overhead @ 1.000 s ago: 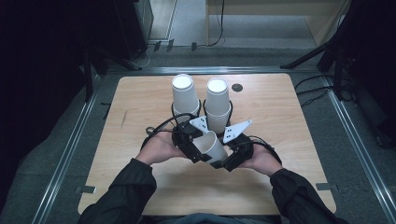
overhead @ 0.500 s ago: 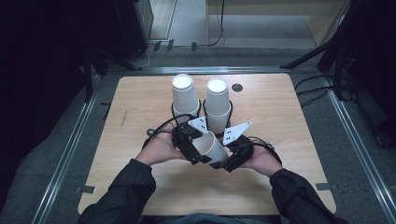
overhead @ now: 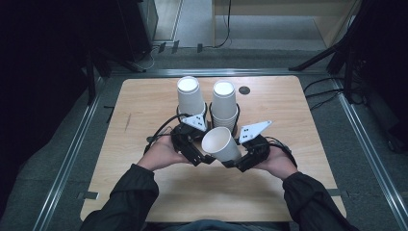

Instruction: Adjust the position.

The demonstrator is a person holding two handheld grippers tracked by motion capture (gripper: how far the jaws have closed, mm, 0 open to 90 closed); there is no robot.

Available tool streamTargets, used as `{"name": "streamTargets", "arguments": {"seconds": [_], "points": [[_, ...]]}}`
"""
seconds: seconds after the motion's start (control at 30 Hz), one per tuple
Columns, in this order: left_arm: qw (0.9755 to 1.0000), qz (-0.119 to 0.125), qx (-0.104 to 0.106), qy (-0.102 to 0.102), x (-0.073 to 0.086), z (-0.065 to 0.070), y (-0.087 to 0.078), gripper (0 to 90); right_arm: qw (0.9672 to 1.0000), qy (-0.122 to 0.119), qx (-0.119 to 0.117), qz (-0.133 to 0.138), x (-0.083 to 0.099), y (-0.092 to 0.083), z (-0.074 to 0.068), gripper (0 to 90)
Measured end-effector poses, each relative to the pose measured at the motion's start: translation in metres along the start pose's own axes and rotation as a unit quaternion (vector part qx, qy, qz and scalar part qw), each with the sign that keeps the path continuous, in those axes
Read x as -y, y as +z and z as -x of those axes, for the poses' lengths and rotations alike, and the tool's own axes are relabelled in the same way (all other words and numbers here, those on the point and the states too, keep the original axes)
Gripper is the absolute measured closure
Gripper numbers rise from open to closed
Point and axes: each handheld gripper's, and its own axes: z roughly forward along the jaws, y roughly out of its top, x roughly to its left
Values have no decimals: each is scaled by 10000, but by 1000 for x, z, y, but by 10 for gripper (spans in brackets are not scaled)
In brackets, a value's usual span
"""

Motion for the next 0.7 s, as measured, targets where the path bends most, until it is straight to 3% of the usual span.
{"name": "streamTargets", "arguments": {"seconds": [0.13,0.3,0.43,0.7], "points": [[9999,86,-100,2,6,0,-1,0,10000,64,50,48,0,-6,1,231],[9993,341,-111,-143,14,-2,-2,0,9998,76,112,131,0,-11,0,230],[9969,727,57,-307,16,1,-2,0,9997,78,98,212,0,-13,0,230],[9933,1089,136,-360,7,9,3,0,9998,45,-27,180,-3,-4,-4,230]]}}
